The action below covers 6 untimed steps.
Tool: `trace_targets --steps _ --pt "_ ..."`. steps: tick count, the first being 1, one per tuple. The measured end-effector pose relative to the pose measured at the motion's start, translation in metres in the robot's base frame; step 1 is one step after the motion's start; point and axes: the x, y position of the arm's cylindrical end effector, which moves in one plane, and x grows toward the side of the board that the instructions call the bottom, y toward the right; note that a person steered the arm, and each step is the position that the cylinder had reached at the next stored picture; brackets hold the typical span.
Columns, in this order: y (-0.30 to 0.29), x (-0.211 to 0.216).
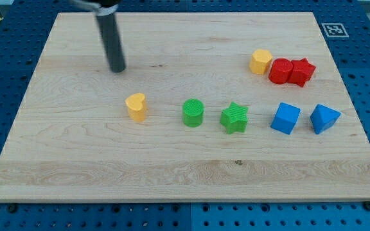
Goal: Slightly move the yellow heart top left of the green circle
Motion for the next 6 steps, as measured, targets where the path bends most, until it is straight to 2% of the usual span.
trace_targets --steps 1,2,3,5,6 --pt "-0.022 0.063" --pt "-0.012 0.104" --pt "-0.012 0.104" --pt "0.09 0.104" --pt "0.12 0.104"
